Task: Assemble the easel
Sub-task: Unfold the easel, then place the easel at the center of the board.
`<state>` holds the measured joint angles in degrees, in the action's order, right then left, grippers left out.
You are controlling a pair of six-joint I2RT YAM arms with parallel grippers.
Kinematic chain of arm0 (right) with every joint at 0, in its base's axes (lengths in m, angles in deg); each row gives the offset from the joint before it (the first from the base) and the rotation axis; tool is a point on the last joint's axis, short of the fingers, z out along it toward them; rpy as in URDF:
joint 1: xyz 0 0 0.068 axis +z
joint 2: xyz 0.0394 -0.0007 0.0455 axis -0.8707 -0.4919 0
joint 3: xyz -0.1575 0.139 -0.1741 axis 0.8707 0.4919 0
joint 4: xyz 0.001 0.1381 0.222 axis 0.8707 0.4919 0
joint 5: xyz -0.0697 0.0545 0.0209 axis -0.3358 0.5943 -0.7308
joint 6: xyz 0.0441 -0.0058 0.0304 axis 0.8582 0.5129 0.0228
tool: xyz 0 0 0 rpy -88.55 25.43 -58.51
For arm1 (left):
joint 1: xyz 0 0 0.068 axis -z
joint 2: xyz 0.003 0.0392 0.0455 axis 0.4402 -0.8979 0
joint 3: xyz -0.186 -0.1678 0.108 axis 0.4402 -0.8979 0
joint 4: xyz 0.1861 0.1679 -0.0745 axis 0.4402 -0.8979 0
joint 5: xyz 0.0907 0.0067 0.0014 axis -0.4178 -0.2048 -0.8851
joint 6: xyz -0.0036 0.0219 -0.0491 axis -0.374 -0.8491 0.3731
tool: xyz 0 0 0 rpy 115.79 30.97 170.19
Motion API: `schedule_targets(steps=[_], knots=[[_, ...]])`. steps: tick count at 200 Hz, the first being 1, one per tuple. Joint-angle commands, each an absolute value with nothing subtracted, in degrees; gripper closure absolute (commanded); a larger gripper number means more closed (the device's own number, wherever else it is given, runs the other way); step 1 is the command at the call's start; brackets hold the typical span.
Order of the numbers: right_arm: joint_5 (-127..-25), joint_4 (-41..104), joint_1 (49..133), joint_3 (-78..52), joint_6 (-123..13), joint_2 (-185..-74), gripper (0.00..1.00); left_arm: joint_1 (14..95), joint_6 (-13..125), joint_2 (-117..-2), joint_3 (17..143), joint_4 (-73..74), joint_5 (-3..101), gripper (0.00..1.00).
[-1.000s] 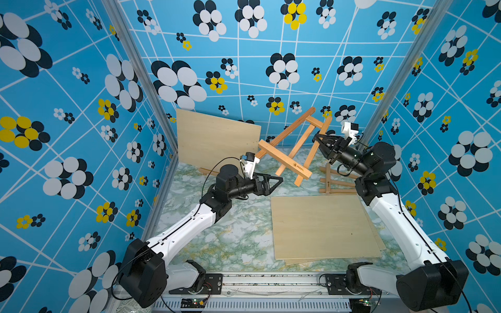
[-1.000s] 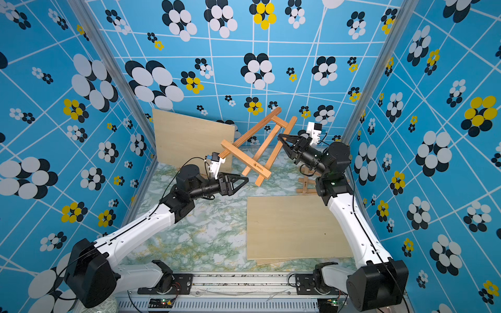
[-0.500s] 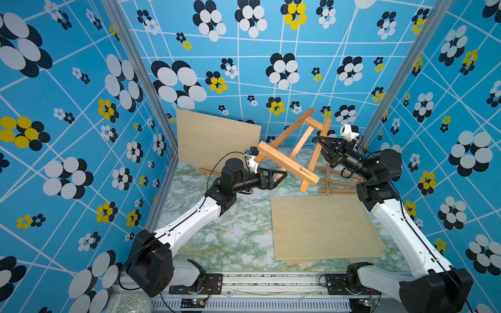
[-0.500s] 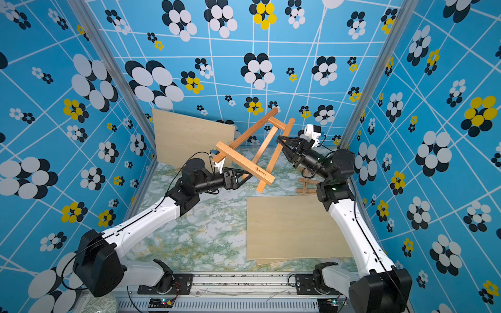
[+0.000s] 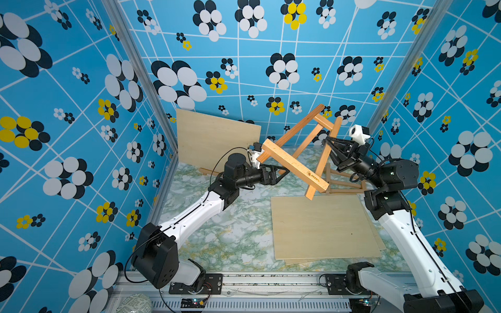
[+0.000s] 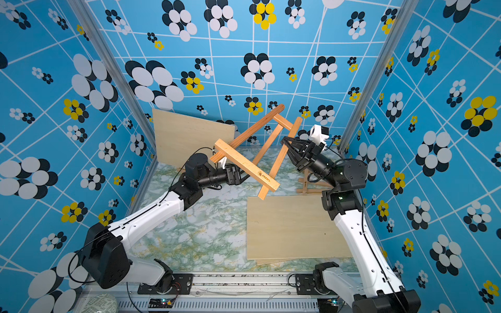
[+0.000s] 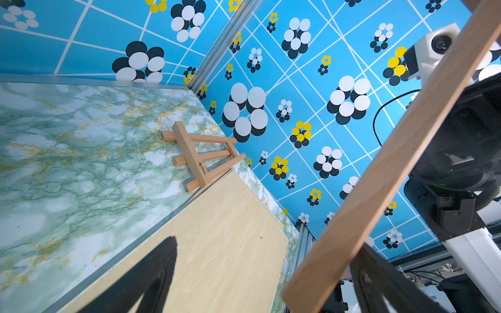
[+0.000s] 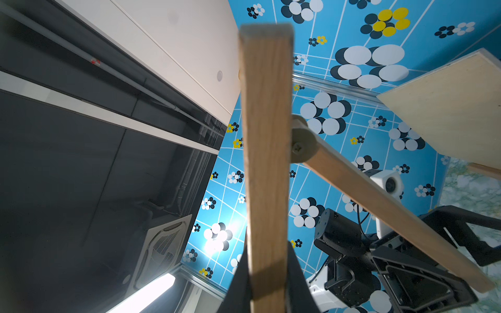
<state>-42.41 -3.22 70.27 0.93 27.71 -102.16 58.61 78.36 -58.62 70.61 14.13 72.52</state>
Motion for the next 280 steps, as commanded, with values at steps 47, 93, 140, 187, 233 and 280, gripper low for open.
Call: schedule_targets(steps=[47,93,140,187,233,280], knots=[[-39.68,6.78,70.82,-3.67,17.47,-100.52,1.00,55.98,78.64,-58.38,71.14,12.43,70.22,0.01],[-41.26,7.82,69.60,-6.72,10.39,-107.16,1.00,53.94,75.42,-48.95,66.85,3.31,70.36,0.01],[-44.43,10.31,64.34,-8.54,-5.35,-112.86,1.00,47.92,73.70,-33.56,59.39,-6.24,70.08,0.01],[-53.54,34.44,64.05,-12.36,-46.64,-113.92,1.00,40.53,72.92,-24.20,55.04,-9.99,74.18,0.01],[-51.04,29.72,64.16,-8.91,-65.25,-119.64,1.00,38.03,73.06,-22.53,52.62,-8.45,75.40,0.01],[-37.49,29.54,64.19,-11.44,-81.61,-131.14,1.00,37.15,71.80,-23.28,53.33,-9.29,75.81,0.01]])
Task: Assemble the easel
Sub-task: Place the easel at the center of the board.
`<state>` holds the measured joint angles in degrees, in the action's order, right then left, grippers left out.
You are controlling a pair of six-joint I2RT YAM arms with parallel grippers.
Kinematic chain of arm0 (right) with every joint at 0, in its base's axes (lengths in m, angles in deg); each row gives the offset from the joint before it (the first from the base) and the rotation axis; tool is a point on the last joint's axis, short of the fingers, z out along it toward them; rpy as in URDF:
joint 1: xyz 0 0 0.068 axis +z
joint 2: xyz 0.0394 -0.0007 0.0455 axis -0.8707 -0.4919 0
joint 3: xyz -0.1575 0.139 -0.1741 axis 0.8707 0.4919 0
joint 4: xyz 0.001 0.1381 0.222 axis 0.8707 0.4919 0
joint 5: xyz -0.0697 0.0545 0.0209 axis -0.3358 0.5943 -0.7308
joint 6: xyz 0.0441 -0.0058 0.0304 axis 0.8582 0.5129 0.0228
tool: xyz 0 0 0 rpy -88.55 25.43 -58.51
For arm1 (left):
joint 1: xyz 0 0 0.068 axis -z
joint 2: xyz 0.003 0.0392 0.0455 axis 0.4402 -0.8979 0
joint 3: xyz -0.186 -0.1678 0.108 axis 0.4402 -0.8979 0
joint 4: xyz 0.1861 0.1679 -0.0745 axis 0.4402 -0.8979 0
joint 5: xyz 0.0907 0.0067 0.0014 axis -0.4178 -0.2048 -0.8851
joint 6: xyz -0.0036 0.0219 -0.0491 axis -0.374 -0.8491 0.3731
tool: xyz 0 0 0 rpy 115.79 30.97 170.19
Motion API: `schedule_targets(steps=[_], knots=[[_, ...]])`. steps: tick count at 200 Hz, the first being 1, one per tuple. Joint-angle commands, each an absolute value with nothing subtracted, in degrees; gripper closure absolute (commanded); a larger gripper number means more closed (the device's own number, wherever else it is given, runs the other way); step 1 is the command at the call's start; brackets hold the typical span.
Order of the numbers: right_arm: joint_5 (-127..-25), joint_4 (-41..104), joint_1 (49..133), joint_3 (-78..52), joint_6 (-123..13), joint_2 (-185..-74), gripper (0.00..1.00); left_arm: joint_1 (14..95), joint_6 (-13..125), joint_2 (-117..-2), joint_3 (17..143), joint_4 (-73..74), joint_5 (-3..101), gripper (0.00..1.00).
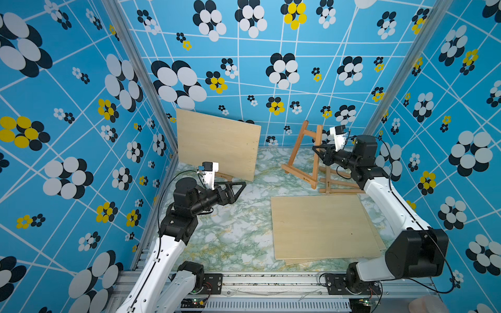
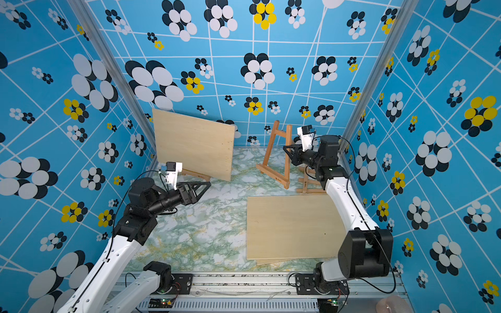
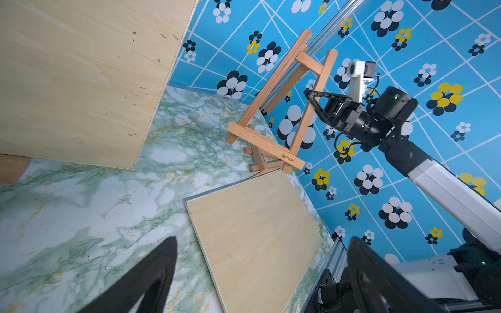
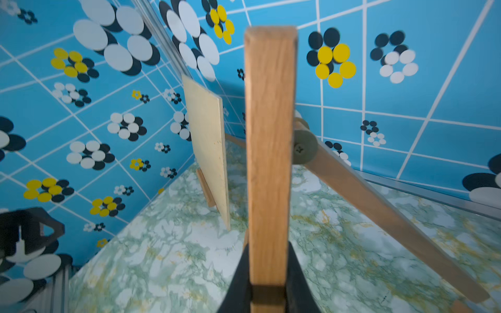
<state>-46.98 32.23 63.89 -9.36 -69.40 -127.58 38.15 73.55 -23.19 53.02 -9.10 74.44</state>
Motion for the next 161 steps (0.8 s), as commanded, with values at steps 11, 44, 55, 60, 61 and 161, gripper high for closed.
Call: schedule_targets(steps=[11,44,55,60,61,161], knots=[[-34.53,28.73,64.22,-12.80,-82.56,-134.02,1.00,36.85,71.63,-23.69,53.76,-9.69,75.98,0.01],[-26.84,28.49,64.31,-20.01,-81.61,-142.95,1.00,36.67,71.20,-25.37,54.52,-10.64,76.48,0.01],[-25.02,28.25,64.25,-22.40,-80.93,-145.90,1.00,36.73,70.79,-25.91,54.74,-11.01,76.38,0.01],[-23.97,27.94,64.31,-23.46,-80.00,-147.23,1.00,36.61,70.69,-26.18,54.79,-11.20,76.35,0.01],[-23.68,27.83,64.31,-23.71,-79.81,-147.51,1.00,36.64,70.65,-26.20,54.83,-11.25,76.35,0.01],[-15.43,-17.67,66.32,-37.28,-39.78,-173.68,1.00,36.58,69.97,-31.90,56.98,-10.93,74.20,0.01]])
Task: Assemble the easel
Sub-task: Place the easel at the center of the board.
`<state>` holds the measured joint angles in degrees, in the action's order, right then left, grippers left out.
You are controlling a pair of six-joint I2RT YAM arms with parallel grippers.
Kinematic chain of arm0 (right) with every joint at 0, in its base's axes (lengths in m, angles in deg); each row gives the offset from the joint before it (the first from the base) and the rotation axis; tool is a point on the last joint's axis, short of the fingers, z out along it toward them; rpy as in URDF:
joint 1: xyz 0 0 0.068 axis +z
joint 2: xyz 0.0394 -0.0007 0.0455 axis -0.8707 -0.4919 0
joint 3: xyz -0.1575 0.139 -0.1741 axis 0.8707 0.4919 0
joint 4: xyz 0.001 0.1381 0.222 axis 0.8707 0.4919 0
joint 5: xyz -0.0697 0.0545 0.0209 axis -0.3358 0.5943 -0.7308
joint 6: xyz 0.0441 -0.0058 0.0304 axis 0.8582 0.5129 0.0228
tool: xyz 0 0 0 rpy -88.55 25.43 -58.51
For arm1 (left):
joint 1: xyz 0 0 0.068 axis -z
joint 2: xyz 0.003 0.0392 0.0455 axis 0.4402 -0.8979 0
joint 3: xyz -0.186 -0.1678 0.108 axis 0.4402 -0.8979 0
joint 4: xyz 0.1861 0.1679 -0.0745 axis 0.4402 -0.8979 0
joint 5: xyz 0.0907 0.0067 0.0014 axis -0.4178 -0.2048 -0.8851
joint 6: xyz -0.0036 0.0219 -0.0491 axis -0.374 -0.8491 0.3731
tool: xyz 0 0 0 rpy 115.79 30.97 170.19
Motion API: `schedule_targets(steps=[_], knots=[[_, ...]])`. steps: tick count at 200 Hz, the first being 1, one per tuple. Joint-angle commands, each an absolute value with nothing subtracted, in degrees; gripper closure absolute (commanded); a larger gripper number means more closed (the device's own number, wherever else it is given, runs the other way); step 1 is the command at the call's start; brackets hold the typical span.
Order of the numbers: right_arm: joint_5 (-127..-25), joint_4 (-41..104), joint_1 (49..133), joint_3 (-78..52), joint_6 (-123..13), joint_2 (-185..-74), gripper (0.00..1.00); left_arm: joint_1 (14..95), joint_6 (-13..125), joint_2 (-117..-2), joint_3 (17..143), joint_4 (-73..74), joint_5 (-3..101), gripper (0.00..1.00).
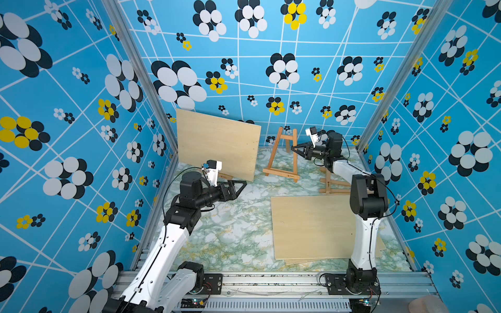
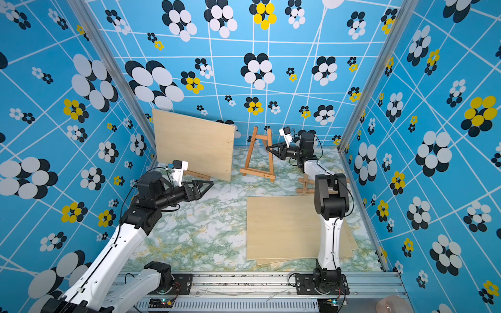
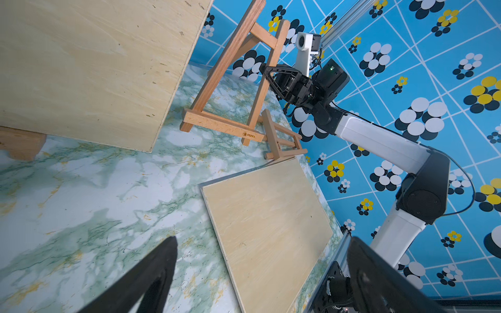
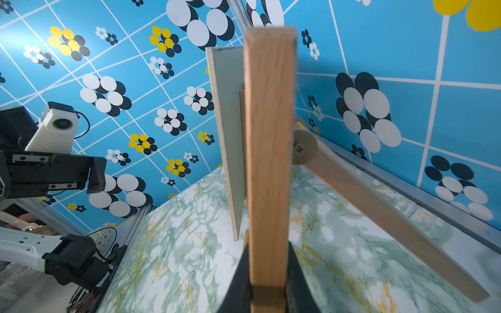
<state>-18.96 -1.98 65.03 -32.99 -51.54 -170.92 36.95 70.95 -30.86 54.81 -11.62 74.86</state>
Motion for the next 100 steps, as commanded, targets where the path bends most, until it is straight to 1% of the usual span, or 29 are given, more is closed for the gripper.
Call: schedule_targets(steps=[1,57,100], knots=[[-15.41,-17.56,66.33,-37.39,-39.88,-173.83,1.00,36.67,69.94,-31.87,57.03,-10.94,74.13,0.01],[-15.86,-13.78,66.69,-43.09,-41.03,-179.59,1.00,36.66,68.31,-32.71,57.86,-12.33,73.34,0.01],[-14.51,-8.29,66.69,-45.48,-44.53,-181.04,1.00,36.32,67.71,-33.32,57.73,-12.36,73.43,0.01]])
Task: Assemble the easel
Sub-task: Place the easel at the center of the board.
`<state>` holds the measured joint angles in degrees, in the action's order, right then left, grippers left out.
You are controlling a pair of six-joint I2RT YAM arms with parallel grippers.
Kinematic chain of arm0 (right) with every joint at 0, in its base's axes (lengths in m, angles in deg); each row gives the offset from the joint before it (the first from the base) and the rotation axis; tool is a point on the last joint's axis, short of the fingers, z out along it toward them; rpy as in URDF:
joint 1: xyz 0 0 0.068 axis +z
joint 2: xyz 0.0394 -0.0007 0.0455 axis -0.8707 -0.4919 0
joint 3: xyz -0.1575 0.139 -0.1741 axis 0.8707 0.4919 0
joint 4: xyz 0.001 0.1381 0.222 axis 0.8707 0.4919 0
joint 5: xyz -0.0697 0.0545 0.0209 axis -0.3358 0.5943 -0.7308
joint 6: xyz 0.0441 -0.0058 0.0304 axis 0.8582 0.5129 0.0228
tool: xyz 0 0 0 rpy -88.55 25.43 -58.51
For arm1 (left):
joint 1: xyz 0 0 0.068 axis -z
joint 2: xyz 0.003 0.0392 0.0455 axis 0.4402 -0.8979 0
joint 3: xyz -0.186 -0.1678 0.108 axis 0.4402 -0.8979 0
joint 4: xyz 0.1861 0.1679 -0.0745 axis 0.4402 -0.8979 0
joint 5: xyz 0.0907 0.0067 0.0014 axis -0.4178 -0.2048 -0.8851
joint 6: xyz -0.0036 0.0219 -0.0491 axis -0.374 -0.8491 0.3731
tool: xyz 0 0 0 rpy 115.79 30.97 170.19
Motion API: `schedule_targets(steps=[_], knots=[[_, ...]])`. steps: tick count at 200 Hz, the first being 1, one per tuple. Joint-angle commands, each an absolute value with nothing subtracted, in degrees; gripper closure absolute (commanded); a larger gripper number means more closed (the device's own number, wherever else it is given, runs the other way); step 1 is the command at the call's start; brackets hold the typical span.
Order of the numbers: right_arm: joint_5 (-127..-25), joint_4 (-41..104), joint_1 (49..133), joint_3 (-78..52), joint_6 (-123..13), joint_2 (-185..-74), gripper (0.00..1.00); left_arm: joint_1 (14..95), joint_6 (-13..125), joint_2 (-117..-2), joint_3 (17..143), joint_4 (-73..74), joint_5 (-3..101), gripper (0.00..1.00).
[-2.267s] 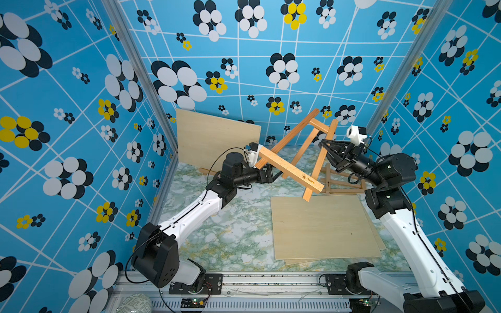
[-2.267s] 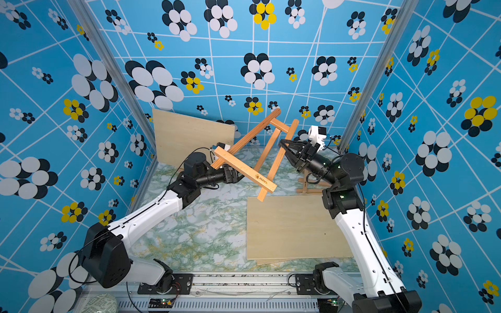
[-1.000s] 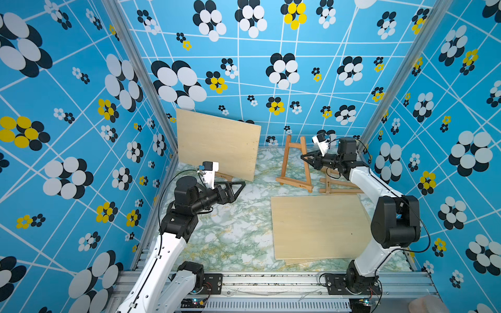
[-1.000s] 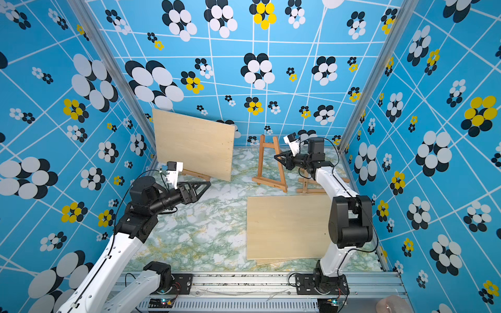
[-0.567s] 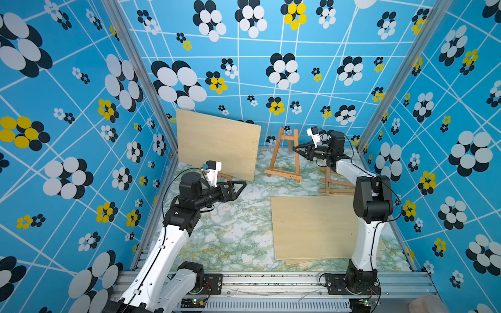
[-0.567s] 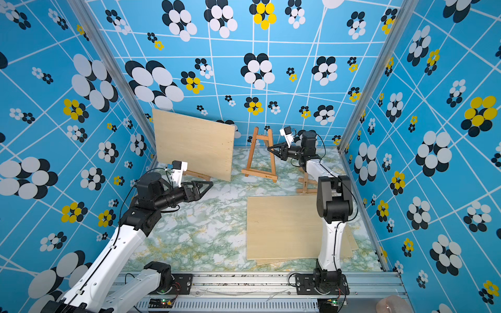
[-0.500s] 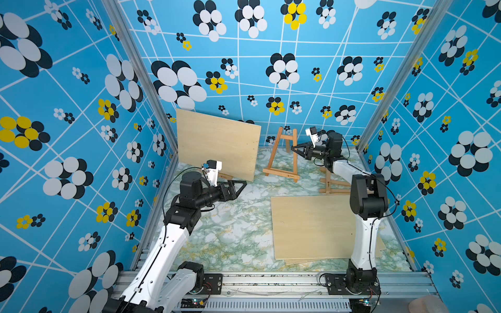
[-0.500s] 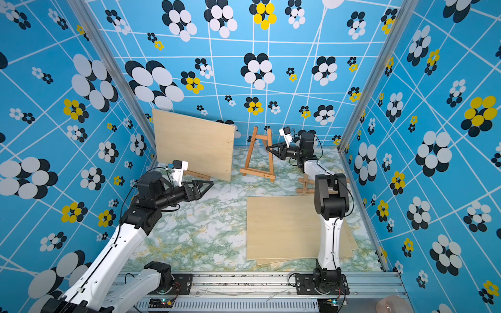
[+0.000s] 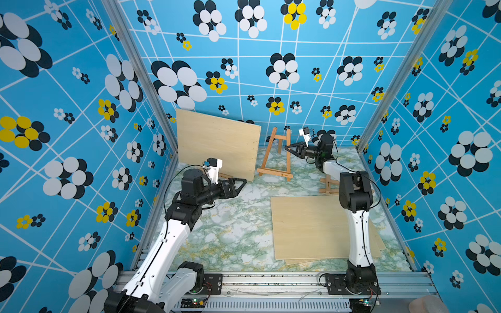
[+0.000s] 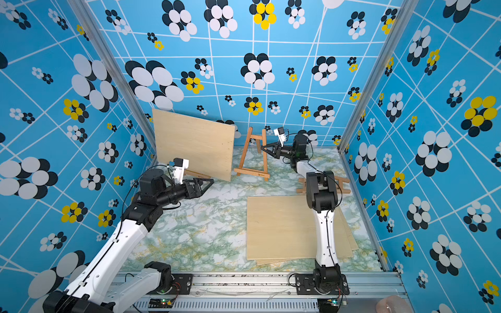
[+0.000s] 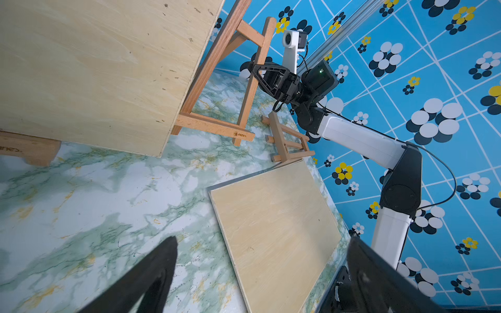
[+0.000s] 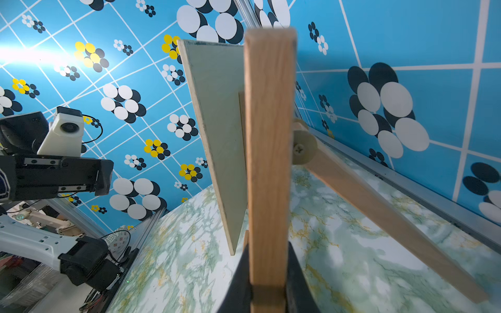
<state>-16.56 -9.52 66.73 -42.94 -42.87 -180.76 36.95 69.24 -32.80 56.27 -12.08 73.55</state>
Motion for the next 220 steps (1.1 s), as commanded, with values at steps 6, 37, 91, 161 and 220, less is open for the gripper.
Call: schedule_targets(steps=[6,37,91,161,220], knots=[[-14.43,-6.59,66.68,-45.57,-46.03,-180.93,1.00,36.27,67.77,-33.36,57.77,-12.19,73.44,0.01],[-15.55,18.56,66.69,-47.30,-66.70,-178.85,1.00,36.05,67.47,-33.73,57.64,-11.84,73.62,0.01],[-17.81,61.12,65.61,-61.45,-97.57,-182.16,1.00,36.02,68.04,-35.04,57.41,-10.75,73.68,0.01],[-18.50,42.63,65.03,-54.89,-84.61,-183.39,0.98,36.22,68.80,-36.81,57.38,-9.09,73.53,0.01],[-21.02,38.51,64.98,-55.54,-80.93,-184.43,0.92,36.06,68.30,-37.80,57.60,-8.78,73.52,0.01]])
